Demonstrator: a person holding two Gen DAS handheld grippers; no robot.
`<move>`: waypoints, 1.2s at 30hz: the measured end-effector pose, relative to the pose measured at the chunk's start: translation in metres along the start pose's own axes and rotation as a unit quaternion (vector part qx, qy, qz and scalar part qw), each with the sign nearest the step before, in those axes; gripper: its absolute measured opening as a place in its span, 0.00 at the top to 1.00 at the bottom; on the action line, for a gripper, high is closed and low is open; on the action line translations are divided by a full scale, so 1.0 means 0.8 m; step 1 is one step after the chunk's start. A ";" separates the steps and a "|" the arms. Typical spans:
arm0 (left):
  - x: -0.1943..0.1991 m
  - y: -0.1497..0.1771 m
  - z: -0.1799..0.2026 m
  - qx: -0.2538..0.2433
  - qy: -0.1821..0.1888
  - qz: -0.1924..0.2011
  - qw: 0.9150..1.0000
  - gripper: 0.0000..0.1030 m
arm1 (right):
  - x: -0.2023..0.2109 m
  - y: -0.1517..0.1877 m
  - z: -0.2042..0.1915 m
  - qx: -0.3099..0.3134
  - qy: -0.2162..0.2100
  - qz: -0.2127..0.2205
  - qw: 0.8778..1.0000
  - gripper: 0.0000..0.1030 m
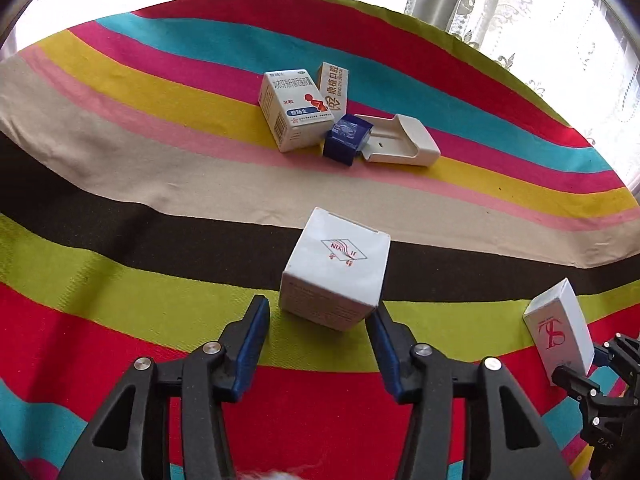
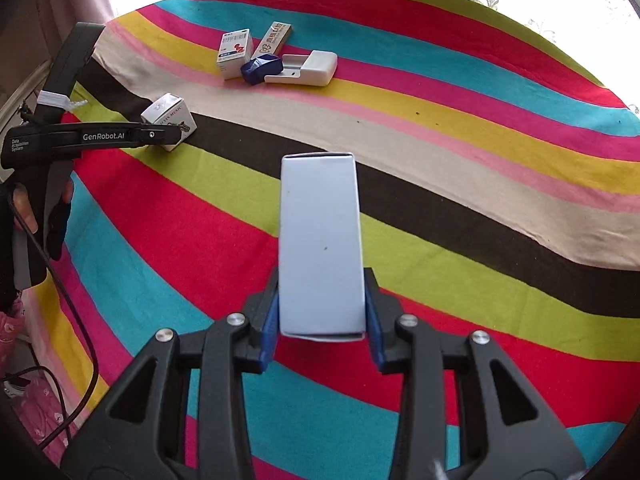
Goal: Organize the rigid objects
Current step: 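Grasp the tall white box with the right gripper while the left grasps the small white red-drawn box, then carry the tall white box and the small white box over to the bin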
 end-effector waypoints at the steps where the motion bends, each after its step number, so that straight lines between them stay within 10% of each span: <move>1: -0.001 0.005 0.001 -0.005 -0.007 0.006 1.000 0.47 | 0.000 0.005 -0.003 0.002 0.005 0.001 1.000 0.51; 4: -0.010 -0.010 0.003 0.009 0.005 0.010 1.000 0.41 | -0.004 0.008 -0.007 -0.004 0.020 0.003 1.000 0.25; 12: -0.023 -0.030 0.012 -0.012 0.014 0.016 1.000 0.37 | -0.021 -0.010 -0.007 -0.022 0.020 0.013 0.999 0.22; 14: -0.021 -0.024 0.018 -0.021 0.020 0.020 0.999 0.56 | -0.024 -0.013 -0.008 -0.015 0.016 0.018 1.000 0.22; 17: -0.010 -0.007 0.027 -0.029 0.035 0.020 0.999 0.56 | -0.022 -0.017 -0.012 -0.007 0.016 0.032 0.999 0.61; 36: 0.071 0.112 0.043 -0.053 0.068 0.018 0.996 0.56 | 0.032 0.045 -0.055 -0.086 0.040 0.024 0.995 0.62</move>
Point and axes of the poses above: each gripper's, at about its wrist camera, not at the fingertips, and x roughly against the way its jaws point, z to its right, y to its underside, the point moved 1 cm from there along -x, roughly the way its jaws point, and after that the axes turned 12 degrees about x, right-handed, at the moved point
